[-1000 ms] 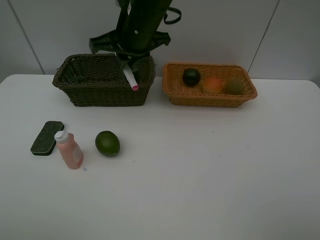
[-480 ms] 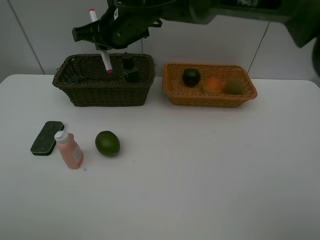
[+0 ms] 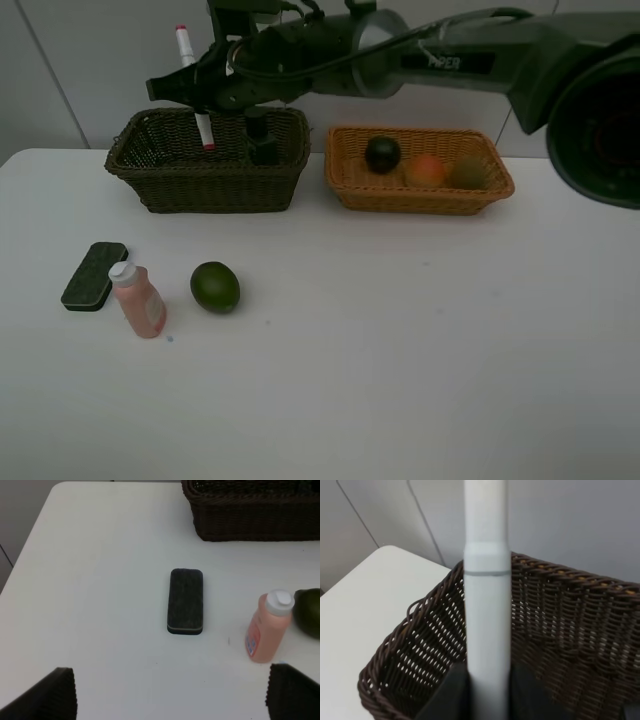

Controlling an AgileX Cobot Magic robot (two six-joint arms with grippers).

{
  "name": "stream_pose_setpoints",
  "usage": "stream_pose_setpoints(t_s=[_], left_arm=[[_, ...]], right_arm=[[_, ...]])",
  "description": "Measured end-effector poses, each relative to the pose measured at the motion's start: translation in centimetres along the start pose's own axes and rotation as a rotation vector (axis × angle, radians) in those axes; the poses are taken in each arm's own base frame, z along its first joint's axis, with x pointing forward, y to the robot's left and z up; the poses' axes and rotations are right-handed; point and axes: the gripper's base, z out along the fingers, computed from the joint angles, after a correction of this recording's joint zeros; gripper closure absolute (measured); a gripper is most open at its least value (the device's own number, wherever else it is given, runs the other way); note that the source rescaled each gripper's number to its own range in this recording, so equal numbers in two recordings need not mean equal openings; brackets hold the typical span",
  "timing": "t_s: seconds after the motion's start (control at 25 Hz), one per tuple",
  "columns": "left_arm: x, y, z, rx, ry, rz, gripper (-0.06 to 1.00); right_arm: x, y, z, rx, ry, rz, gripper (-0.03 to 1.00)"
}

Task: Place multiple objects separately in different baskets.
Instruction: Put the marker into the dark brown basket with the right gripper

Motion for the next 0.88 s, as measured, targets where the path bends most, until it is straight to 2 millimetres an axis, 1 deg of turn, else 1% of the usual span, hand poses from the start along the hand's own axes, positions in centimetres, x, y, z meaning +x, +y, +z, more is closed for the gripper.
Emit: stream_pose_setpoints(t_s=[0.28, 0.52, 0.68, 0.88], left_arm=[[0.0, 0.0, 0.0, 0.000, 0.000, 0.000, -0.06], [0.0, 0.0, 0.0, 0.000, 0.000, 0.000, -0.06], [0.0, 0.0, 0.0, 0.000, 0.000, 0.000, -0.06], [0.0, 0.0, 0.0, 0.000, 0.000, 0.000, -0.06]], right_arm=[[0.9, -1.7, 1.1, 0.020, -0.010, 0.012, 0.97], [0.3, -3.5, 1.1, 0.042, -0.050, 0.018, 0.97], [0.2, -4.1, 1.1, 0.053, -0.052, 0.017, 0.97], [0.2, -4.2, 1.1, 0.055, -0.053, 0.010, 0.97]])
